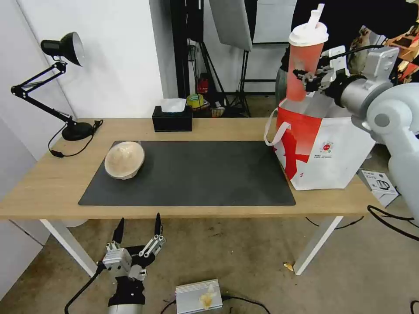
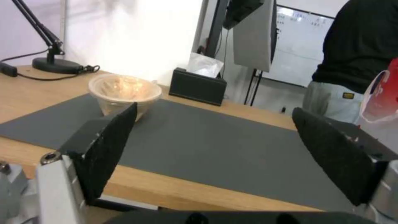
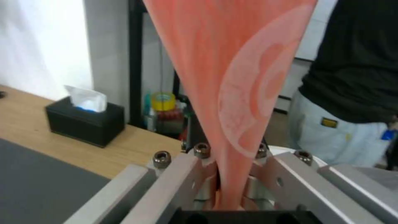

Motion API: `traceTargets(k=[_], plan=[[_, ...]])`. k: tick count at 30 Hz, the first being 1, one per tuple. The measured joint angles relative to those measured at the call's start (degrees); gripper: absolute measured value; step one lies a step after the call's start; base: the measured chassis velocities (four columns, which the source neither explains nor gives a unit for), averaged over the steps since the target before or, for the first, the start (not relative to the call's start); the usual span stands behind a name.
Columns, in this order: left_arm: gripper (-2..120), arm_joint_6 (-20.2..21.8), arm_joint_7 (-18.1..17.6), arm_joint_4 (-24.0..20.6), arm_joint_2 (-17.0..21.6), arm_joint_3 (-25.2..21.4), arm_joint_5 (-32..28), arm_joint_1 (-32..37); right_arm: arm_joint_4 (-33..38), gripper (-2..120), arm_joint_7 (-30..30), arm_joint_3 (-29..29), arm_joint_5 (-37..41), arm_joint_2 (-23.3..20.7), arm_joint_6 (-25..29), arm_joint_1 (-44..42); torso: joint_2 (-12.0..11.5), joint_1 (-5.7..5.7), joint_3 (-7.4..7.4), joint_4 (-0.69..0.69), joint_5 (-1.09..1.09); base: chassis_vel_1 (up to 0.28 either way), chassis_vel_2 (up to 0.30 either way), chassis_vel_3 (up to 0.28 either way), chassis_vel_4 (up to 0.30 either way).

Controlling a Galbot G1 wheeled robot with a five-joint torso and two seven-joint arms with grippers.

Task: Pick up the trash from the table and place it into the takeout bag.

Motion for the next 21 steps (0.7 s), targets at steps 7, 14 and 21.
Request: traceTargets(k=[7,14,21], plan=[[100,-0.05,0.0,0.03,0.01,0.08,0.01,-0.02,-6.34,1,-1.65,-0.88,-4.39,-0.67,0.04,1.45,0.0,0.0,0.0,0.0,0.0,0.0,0.0,0.0,0.0],[100,-0.11,-0.01,-0.02,0.03,0.06,0.02,0.01,-10.04,1,-3.37,-1.64,-6.85,-1.0,0.13,2.11,0.0,0.0,0.0,0.0,0.0,0.0,0.0,0.0,0.0],[100,-0.17,-0.01,0.19,0.03,0.4,0.02,-0.19,-13.69,1,-4.37,-2.6,-8.73,-1.08,0.2,2.22,0.0,0.0,0.0,0.0,0.0,0.0,0.0,0.0,0.0]])
